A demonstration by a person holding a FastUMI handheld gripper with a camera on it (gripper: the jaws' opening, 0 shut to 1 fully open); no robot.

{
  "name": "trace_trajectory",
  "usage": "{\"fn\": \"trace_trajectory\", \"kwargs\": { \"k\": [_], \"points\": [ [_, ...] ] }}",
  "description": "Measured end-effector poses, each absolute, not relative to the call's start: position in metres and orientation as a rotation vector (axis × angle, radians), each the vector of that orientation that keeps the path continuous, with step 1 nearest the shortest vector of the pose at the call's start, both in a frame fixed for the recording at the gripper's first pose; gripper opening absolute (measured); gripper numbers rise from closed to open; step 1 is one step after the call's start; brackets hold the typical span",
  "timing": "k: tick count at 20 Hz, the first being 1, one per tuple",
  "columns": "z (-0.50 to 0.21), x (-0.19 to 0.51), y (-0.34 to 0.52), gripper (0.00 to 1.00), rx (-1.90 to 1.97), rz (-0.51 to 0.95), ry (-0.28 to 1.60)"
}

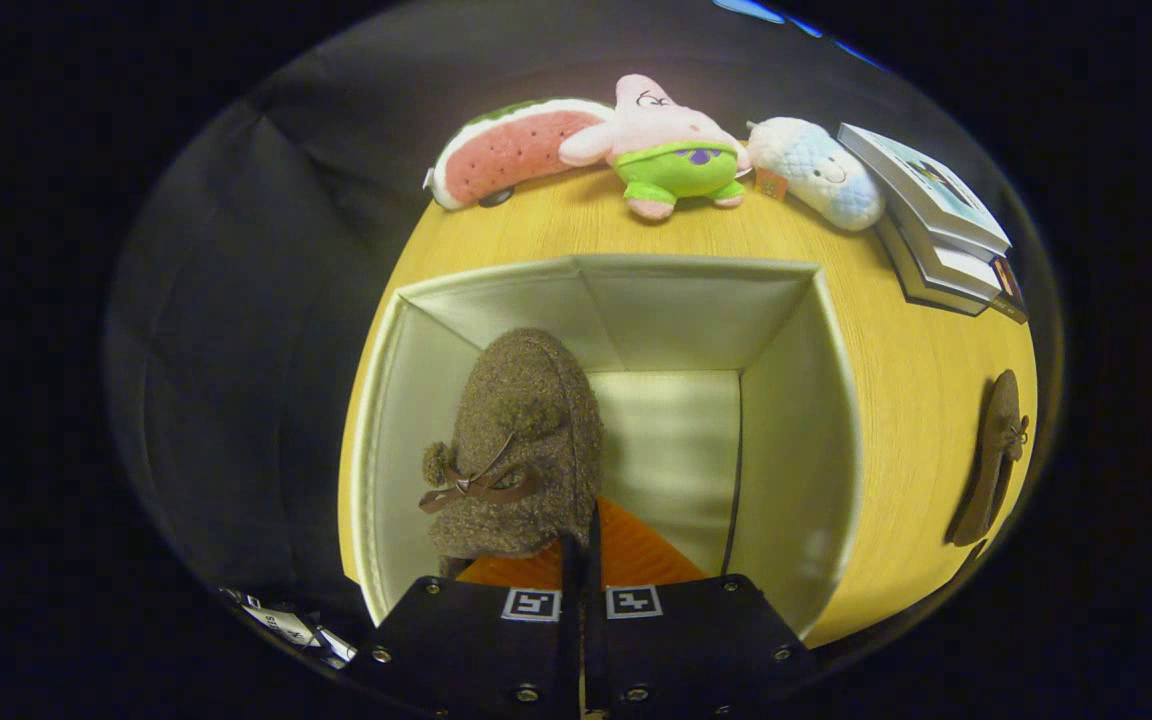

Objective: Open the storage box then place both shoes into the box .Put the left shoe in first, then the right shoe, with the right side of both shoes facing outward in a uniform manner.

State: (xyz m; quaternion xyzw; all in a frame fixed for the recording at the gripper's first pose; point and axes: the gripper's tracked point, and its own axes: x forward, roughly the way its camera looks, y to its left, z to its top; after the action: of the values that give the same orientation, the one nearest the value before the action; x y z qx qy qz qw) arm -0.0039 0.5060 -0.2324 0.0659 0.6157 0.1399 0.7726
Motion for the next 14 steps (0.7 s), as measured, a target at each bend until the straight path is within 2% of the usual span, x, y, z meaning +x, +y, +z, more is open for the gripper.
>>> {"fn": "trace_trajectory", "kwargs": {
  "k": [5,10,14],
  "points": [
    [-0.265,-0.004,0.515,0.03,0.091,0.241,1.368],
    [-0.281,-0.007,0.524,0.03,0.041,0.240,1.338],
    [-0.277,-0.016,0.529,0.12,0.024,0.303,1.363]
  ]
}}
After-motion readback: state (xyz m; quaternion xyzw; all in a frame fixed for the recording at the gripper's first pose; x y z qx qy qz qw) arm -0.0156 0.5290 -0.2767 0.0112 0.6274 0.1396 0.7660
